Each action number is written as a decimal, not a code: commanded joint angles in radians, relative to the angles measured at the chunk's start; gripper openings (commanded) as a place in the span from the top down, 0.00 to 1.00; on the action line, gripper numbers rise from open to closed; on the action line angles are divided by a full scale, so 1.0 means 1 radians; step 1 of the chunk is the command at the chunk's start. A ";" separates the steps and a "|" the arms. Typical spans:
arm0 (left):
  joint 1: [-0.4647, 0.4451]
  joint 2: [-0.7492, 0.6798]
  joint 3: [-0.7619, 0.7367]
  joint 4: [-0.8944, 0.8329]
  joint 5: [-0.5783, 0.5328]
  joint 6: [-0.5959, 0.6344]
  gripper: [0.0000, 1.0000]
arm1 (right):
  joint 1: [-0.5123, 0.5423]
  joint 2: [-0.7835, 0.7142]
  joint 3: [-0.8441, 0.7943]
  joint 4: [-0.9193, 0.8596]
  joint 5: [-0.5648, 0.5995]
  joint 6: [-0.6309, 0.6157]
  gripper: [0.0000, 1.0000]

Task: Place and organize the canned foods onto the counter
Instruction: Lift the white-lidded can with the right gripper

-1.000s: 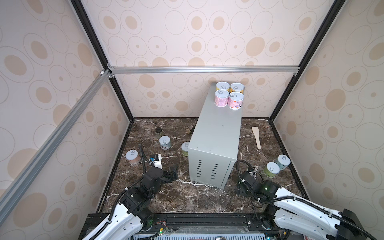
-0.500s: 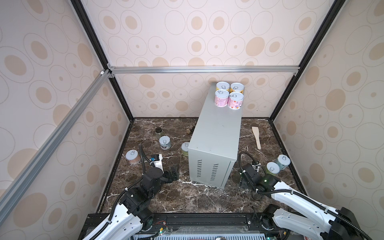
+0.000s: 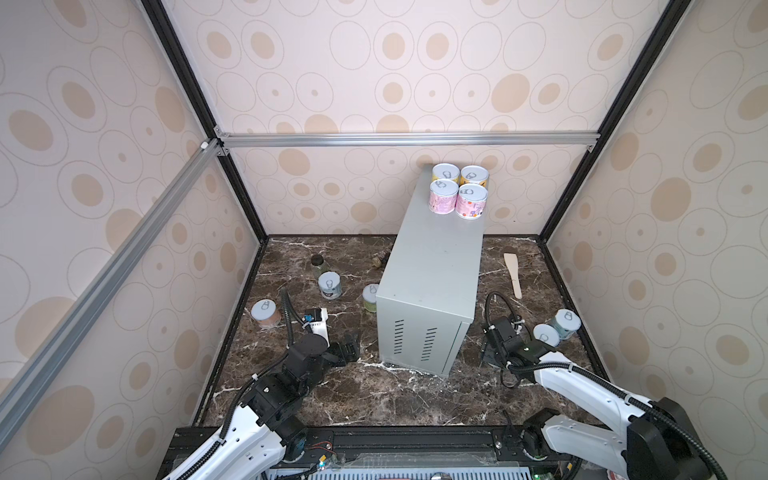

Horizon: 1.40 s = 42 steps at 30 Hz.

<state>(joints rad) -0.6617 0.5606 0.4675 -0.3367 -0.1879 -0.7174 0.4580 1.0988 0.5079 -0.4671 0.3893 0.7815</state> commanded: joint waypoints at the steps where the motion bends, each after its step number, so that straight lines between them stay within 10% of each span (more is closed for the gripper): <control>1: 0.000 0.004 0.001 0.014 -0.002 0.001 0.01 | -0.004 0.013 -0.005 0.049 0.008 -0.020 0.14; 22: -0.001 -0.002 -0.005 0.018 -0.001 0.001 0.01 | 0.155 0.041 -0.180 0.286 0.338 0.162 0.01; 42: -0.004 -0.009 -0.013 0.021 -0.005 -0.006 0.01 | 0.177 0.094 -0.178 0.330 0.371 0.180 0.09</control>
<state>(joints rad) -0.6632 0.5598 0.4492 -0.3279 -0.1844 -0.7174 0.6247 1.1763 0.3012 -0.1112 0.7284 0.9531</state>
